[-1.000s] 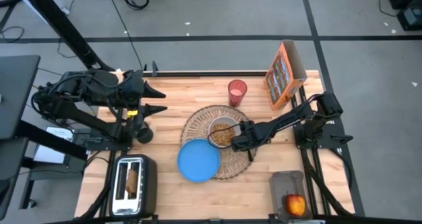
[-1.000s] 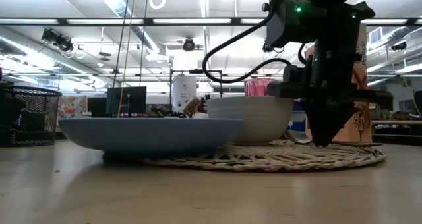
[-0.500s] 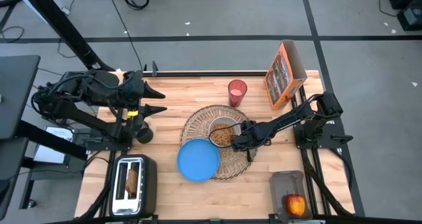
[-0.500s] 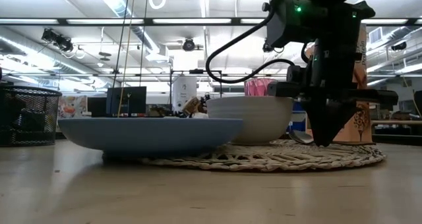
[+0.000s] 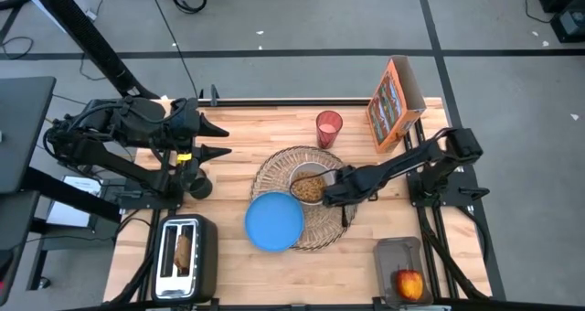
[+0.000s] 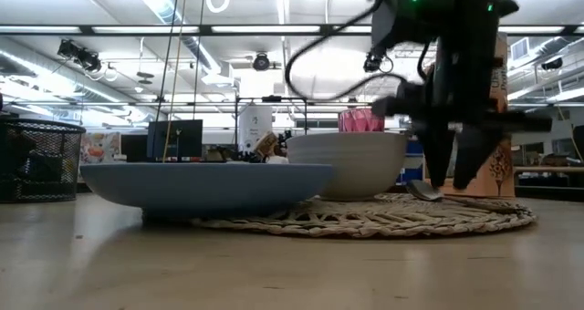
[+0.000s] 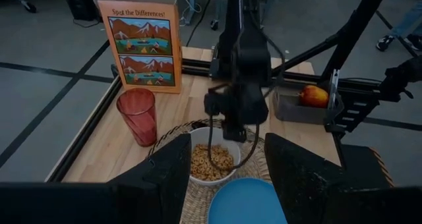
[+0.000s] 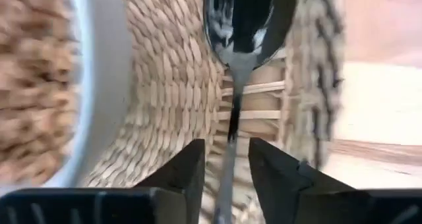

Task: Arrange a breakfast setting
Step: Adjust the gray table mat

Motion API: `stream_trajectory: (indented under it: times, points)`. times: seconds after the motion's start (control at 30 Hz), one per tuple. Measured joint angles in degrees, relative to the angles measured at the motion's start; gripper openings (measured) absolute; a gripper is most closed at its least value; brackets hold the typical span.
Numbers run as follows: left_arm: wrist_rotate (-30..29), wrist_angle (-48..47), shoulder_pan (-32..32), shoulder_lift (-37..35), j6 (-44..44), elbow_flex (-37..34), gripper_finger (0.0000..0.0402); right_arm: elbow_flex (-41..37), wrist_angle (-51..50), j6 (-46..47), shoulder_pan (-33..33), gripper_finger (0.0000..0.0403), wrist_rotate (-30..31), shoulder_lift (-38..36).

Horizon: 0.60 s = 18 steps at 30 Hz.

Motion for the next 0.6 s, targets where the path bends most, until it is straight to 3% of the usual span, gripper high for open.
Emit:
stream_trajectory:
  times: [0.17,0.4,0.6]
  points:
    - [0.0,0.0,0.0,0.0,0.0,0.0,0.0199,0.0,-7.5,-9.4,-0.5,0.0148,1.8,-9.1]
    - [0.0,0.6,0.0,0.0,0.0,0.0,0.0199,-3.6,-15.0,-51.7,-0.6,0.0152,1.1,-17.7]
    - [0.0,1.9,-0.4,0.0,-0.1,0.0,0.0199,-9.0,-11.1,-76.3,-0.6,0.0152,-4.5,-16.6]
